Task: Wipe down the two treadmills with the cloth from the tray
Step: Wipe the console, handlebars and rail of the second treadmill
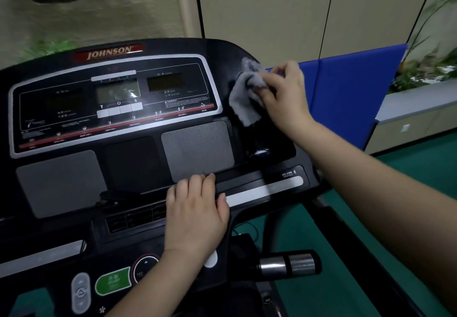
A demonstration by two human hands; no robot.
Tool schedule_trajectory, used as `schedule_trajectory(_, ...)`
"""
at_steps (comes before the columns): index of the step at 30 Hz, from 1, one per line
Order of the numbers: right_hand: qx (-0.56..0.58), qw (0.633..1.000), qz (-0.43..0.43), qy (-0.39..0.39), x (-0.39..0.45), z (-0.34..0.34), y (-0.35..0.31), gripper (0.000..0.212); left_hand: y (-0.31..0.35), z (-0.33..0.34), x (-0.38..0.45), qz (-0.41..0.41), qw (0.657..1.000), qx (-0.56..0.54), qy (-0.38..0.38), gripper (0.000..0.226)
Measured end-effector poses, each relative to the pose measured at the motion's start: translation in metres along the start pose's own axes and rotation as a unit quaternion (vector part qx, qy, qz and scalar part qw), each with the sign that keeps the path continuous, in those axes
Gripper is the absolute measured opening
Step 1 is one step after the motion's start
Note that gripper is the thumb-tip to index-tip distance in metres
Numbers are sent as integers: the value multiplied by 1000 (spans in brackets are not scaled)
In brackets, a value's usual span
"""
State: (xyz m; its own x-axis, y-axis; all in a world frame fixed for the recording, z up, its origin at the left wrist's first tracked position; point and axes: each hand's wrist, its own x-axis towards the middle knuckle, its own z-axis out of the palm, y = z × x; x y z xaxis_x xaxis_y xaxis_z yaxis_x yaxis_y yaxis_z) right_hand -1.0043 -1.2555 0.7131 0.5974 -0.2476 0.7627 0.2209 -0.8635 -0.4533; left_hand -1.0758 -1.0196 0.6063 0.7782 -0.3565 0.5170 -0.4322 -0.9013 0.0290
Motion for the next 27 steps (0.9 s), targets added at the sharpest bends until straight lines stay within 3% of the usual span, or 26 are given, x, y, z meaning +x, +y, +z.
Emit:
schedule_trajectory(4, 4, 999, 36, -30, 30, 29, 10, 22, -1, 0, 0, -1, 1000, -1, -3, 46)
schedule_trajectory(7, -61, 996, -15, -56, 15, 46, 12, 35, -1, 0, 1, -2, 1000, 0, -1, 46)
schedule_trajectory(10, -77, 993, -41, -76, -8, 40, 13, 32, 0, 1, 1, 0, 1000, 3, -1, 45)
schedule_trajectory(15, -89, 972, -34, -213, -51, 23, 27, 18, 0, 1, 0, 0, 1000, 6, 4, 45)
schedule_trajectory(20, -129, 925, -7, -358, -50, 13, 27, 7, 1, 1, 0, 0, 1000, 8, 1, 46)
schedule_trajectory(27, -114, 876, 65, -464, -46, -1, 6, 37, 1, 0, 1, -1, 1000, 8, -2, 46)
